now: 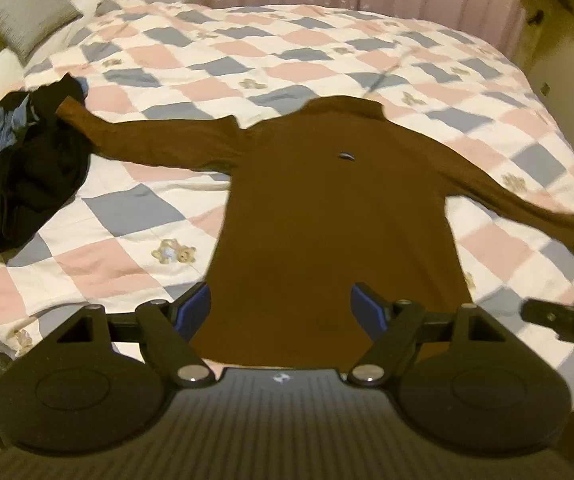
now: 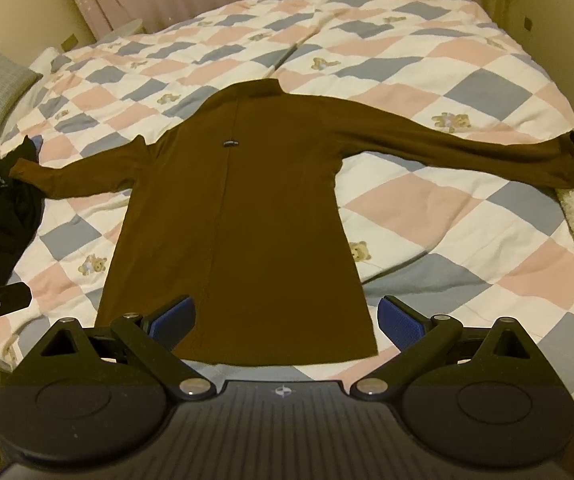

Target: Fold clothes

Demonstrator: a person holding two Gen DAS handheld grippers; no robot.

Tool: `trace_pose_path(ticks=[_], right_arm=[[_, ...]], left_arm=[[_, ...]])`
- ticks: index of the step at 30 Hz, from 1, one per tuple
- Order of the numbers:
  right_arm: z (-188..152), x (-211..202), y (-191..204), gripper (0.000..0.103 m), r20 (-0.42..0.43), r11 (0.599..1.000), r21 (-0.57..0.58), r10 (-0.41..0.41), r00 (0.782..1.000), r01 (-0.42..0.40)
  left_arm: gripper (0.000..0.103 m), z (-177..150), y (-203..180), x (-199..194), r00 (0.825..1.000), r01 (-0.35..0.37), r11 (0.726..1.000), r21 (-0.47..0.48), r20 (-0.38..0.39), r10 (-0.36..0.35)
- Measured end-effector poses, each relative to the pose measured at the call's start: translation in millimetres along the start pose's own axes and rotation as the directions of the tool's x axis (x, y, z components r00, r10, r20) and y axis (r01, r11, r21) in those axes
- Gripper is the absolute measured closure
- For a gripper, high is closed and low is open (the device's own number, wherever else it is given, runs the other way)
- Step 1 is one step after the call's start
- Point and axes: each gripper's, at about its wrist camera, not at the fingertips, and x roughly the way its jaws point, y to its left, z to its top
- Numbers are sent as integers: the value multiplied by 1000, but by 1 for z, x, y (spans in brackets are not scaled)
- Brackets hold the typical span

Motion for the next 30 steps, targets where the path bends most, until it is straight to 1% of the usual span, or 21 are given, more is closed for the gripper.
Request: trace_pose_path(ticks=[2, 5, 9, 12, 14, 17, 19, 21, 23, 25, 28, 29, 30], right_arm=[[5, 7, 3, 3, -7, 1000, 21, 3, 1000, -3], [12, 24, 10, 3, -25, 998, 55, 1, 1000, 1], [21, 54, 29, 3, -70, 995, 95, -18, 997, 24], [29, 83, 49, 3, -129, 992, 112, -45, 991, 59], [33, 103, 68, 3, -173, 990, 108, -69, 982, 89], [42, 134, 100, 3, -238, 990, 87, -91, 967, 115], [48, 149, 121, 3, -270, 991, 64, -99, 958, 121], [53, 163, 141, 3, -297, 991, 43, -106, 949, 124], [59, 172, 155, 3, -315, 991, 29, -113, 942, 129], [63, 180, 160, 3, -338, 989, 27, -131, 932, 149], [67, 195, 162, 3, -383, 982, 40, -157, 910, 186], [69, 198, 163, 3, -395, 981, 42, -160, 905, 192], [70, 201, 164, 3, -406, 980, 41, -162, 900, 195]], left_arm=[[29, 9, 26, 16, 1000, -1, 999, -39, -1, 1], [29, 26, 77, 45, 1000, -22, 994, -110, 0, 23], [29, 56, 150, 88, 996, -76, 979, -189, 28, 83], [30, 88, 208, 119, 987, -125, 962, -241, 71, 146], [30, 113, 244, 141, 973, -166, 949, -270, 113, 203], [30, 152, 291, 175, 938, -230, 928, -293, 185, 292], [30, 175, 317, 199, 917, -260, 913, -316, 215, 336], [30, 196, 340, 223, 900, -285, 893, -350, 224, 375], [30, 211, 358, 246, 892, -294, 878, -377, 221, 394], [30, 220, 369, 264, 888, -296, 868, -398, 220, 403], [30, 228, 378, 285, 889, -300, 864, -405, 210, 408], [30, 228, 379, 291, 893, -296, 863, -409, 203, 402], [33, 228, 380, 296, 898, -285, 865, -413, 201, 392]])
